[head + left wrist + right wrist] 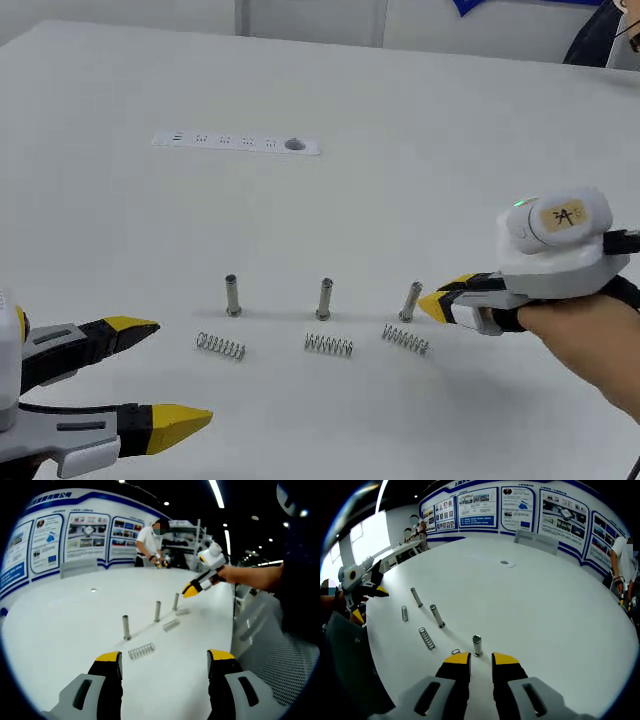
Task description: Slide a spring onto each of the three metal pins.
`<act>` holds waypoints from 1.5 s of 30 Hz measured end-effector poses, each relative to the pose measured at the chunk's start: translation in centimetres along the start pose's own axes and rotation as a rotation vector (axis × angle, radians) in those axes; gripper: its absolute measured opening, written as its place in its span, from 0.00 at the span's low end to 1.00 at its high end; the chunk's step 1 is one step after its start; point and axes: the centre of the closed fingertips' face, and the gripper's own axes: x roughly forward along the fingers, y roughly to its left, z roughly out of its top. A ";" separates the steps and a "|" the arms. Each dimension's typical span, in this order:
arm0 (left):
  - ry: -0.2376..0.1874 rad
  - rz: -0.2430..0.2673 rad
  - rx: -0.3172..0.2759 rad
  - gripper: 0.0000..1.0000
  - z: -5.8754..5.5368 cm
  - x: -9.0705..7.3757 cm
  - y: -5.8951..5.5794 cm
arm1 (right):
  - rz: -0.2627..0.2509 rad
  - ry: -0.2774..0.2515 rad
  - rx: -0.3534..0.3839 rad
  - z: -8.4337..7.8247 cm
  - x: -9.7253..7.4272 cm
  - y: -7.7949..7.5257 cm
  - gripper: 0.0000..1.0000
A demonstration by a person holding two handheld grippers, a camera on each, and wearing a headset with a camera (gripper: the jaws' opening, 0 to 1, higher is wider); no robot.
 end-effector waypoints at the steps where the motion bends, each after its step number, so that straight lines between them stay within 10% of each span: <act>1: 0.001 0.000 -0.002 0.70 -0.1 0.0 0.0 | 0.000 -0.001 0.002 -0.1 -0.3 0.0 0.18; 24: 0.014 0.000 -0.023 0.70 -0.7 0.4 0.0 | 0.099 0.014 -0.050 -1.0 -1.2 2.9 0.17; 45: 0.011 0.006 -0.027 0.70 -0.7 0.4 0.3 | 0.168 0.103 -0.235 -0.2 1.8 4.8 0.17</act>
